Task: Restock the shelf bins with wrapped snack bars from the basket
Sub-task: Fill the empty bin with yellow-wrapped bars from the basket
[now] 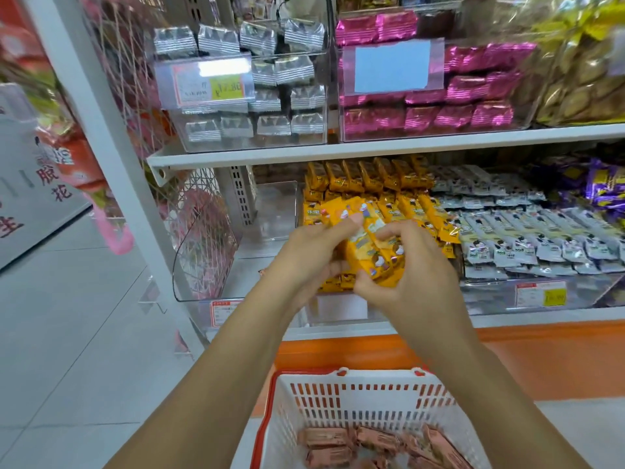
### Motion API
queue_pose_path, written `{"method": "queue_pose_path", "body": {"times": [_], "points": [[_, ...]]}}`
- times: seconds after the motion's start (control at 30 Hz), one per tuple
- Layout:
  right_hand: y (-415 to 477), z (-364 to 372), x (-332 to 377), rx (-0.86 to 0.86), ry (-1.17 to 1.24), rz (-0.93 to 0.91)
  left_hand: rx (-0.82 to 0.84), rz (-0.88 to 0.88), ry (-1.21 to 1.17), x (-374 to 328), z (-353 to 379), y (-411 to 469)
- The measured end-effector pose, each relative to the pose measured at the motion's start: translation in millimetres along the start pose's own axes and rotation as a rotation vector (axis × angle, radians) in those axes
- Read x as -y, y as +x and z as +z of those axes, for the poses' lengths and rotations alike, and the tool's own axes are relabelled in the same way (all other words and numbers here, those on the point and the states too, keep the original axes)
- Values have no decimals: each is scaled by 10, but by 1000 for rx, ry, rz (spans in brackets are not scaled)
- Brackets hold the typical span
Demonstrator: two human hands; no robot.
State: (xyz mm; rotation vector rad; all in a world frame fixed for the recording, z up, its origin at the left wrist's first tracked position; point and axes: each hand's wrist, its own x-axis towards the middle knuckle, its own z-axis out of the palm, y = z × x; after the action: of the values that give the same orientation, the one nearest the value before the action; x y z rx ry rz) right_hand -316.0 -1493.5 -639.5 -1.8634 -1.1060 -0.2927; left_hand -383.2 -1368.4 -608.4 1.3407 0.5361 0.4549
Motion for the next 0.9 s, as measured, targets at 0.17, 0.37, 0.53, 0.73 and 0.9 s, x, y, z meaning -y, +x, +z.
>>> {"method": "queue_pose_path", "body": {"times": [0.17, 0.37, 0.53, 0.73, 0.9], "points": [[444, 37, 119, 4, -35, 209, -230, 186, 352, -171, -198, 143], [952, 600, 220, 98, -147, 340, -181, 92, 336, -71, -453, 334], [928, 820, 204, 77, -248, 295, -98, 45, 253, -42, -538, 328], [870, 810, 139, 37, -248, 196, -46, -1, 426, -137, -567, 310], [588, 556, 194, -83, -113, -12, 8, 33, 595, -187, -635, 304]]}}
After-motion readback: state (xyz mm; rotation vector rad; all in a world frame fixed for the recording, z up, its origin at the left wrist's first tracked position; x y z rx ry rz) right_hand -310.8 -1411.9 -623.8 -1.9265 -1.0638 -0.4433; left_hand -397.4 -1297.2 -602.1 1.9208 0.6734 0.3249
